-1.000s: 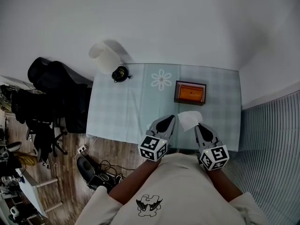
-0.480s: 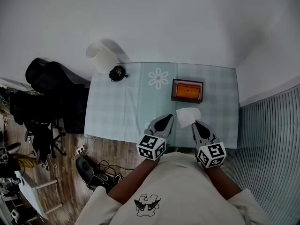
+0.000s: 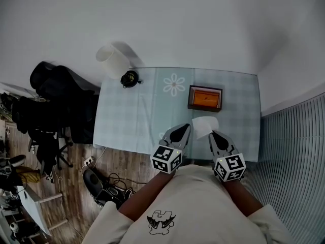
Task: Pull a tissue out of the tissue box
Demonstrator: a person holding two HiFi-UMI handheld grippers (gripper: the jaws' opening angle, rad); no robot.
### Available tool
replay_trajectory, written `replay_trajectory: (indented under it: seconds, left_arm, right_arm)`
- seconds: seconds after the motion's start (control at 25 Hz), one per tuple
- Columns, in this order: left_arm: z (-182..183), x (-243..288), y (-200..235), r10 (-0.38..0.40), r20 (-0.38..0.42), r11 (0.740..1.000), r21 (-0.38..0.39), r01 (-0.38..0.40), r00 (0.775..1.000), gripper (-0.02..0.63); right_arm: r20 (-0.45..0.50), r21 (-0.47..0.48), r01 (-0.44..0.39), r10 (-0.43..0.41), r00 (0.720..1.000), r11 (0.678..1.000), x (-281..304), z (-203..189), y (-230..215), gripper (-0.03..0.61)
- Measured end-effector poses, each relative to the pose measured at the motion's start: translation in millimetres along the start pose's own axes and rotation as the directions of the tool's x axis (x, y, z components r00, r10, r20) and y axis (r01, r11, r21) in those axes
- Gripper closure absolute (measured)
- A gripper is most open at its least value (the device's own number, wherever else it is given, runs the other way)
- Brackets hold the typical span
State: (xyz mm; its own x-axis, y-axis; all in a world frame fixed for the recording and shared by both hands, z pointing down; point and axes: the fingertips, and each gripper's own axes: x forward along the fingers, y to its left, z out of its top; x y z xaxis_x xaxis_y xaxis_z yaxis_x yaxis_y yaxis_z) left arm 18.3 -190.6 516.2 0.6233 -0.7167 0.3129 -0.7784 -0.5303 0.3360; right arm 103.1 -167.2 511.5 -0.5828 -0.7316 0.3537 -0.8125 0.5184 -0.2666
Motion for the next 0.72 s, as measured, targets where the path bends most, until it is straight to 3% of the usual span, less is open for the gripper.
replay_trajectory:
  seconds: [0.72]
  left_arm:
    - [-2, -4, -8, 0.0, 0.003, 1.0, -0.012, 0.0, 1.0, 0.606]
  right_arm:
    - [0.001, 0.006, 0.019, -0.019, 1.0, 1.0, -11, -1, -1, 0.566]
